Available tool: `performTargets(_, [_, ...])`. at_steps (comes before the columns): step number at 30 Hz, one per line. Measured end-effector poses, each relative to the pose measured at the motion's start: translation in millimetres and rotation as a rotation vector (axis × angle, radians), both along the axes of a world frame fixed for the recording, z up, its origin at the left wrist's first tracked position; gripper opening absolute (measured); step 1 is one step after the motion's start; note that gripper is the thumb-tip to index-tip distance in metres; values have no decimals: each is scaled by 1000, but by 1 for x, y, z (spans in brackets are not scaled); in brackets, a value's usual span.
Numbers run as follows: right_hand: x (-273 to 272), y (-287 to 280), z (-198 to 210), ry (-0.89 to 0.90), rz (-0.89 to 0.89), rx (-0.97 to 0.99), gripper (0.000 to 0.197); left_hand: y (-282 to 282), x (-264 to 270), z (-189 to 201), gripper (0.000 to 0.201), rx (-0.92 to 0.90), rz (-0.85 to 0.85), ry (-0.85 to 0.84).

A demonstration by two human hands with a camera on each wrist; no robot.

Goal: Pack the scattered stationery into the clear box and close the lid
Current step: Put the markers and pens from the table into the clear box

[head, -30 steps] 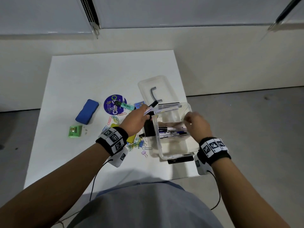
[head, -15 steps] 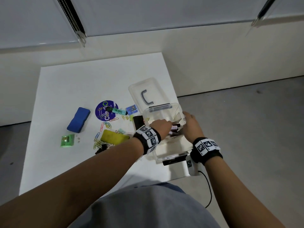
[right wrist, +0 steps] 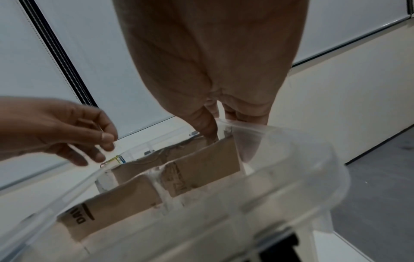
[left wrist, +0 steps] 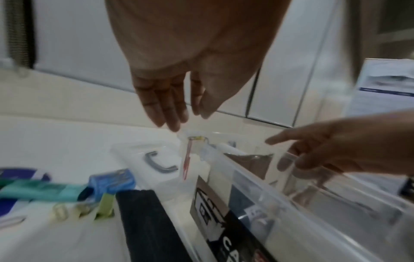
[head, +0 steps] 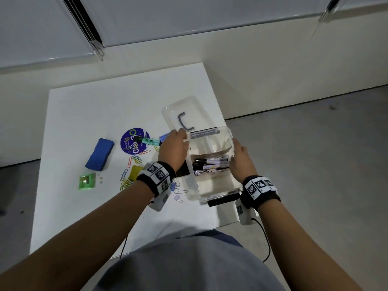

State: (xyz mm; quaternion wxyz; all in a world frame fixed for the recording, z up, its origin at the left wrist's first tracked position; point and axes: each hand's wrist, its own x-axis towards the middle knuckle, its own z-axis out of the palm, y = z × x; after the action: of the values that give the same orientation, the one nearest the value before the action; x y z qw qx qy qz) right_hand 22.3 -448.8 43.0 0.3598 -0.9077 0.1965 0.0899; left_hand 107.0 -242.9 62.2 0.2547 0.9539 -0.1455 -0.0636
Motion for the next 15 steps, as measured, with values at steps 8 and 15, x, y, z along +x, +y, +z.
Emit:
performTargets(8, [0,10,-5,31,-3,17,84,6,5,-9,16,52,4,206])
performTargets(15, [-1,14,-7,34,-13,-28,85,-22,18,27,9,-82,-84,135])
